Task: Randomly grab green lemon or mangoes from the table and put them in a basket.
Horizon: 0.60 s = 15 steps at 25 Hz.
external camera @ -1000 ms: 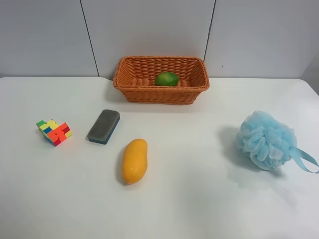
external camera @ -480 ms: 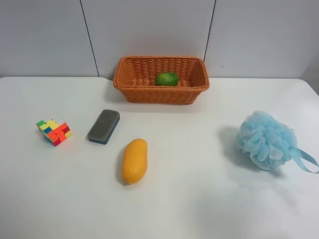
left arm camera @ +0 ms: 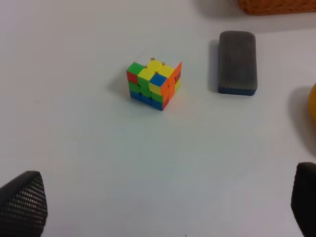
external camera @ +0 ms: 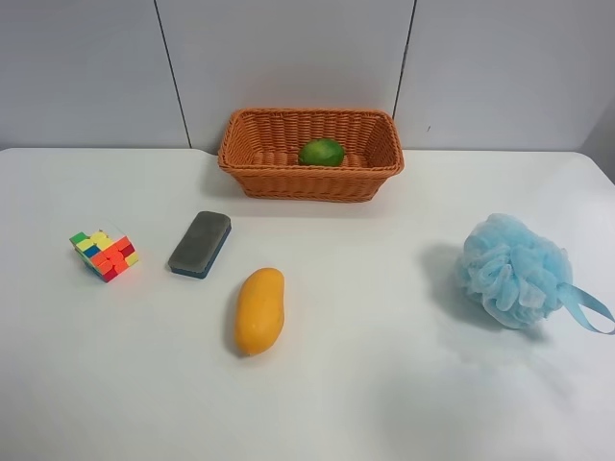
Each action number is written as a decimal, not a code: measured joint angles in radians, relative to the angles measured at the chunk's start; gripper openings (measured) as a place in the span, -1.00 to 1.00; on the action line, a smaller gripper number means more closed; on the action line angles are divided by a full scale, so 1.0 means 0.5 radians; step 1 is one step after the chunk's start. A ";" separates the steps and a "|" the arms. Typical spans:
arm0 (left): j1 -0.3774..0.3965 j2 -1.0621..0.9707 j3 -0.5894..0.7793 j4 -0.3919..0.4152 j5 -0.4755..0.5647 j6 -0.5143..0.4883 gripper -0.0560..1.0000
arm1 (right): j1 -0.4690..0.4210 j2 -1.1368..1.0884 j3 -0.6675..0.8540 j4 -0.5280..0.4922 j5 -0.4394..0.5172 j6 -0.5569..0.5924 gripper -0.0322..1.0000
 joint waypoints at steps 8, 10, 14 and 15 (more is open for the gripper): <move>0.000 0.000 0.000 0.000 0.000 0.000 0.99 | -0.505 -0.187 0.016 0.000 -0.005 0.000 0.98; 0.000 0.000 0.000 0.000 0.000 0.000 0.99 | -0.541 -0.190 0.016 0.000 -0.005 0.000 0.98; 0.000 0.000 0.000 0.000 0.000 0.000 0.99 | -0.546 -0.190 0.016 0.000 -0.005 0.000 0.98; 0.000 0.000 0.000 0.000 0.000 0.000 0.99 | -0.546 -0.190 0.016 0.000 -0.005 0.000 0.98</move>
